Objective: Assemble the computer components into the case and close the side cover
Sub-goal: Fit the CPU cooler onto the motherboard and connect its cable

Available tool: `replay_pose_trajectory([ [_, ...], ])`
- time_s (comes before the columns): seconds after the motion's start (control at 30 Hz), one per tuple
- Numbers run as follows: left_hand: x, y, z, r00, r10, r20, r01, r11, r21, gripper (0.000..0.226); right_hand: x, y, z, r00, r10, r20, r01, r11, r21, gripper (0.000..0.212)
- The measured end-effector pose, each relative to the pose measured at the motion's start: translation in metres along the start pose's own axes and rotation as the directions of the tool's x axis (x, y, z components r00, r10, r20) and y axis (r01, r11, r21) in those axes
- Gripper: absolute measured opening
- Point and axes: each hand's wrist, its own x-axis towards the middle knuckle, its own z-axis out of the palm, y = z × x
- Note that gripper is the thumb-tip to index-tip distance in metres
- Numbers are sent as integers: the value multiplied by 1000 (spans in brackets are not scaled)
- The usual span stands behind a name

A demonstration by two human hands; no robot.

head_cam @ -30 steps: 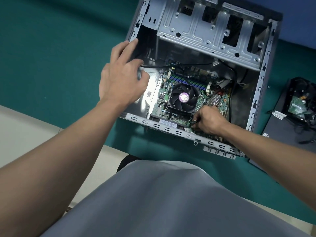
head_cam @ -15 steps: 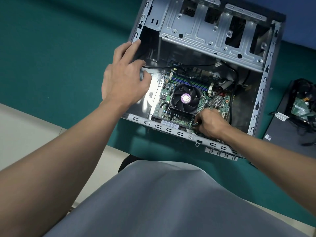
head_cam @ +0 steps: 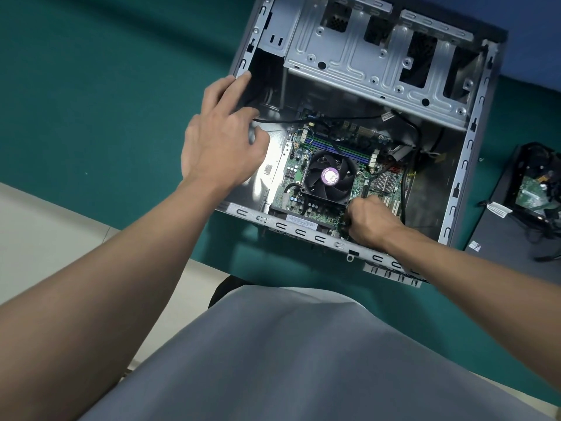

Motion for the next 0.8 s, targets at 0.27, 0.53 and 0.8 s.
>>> replay_pose_trajectory([
  [0.27,0,0,-1,1000,-4,0,4,1000,-10,31,-3,4,-1,998,38,41,-38,999,-9,28],
  [0.53,0,0,0,1000,-7,2,7,1000,-16,31,0,5,1,1000,16,5,-16,1000,12,27],
  [0.8,-1,0,1,1000,-6,-4,6,999,-39,31,1,4,2,1000,23,5,-23,1000,11,27],
])
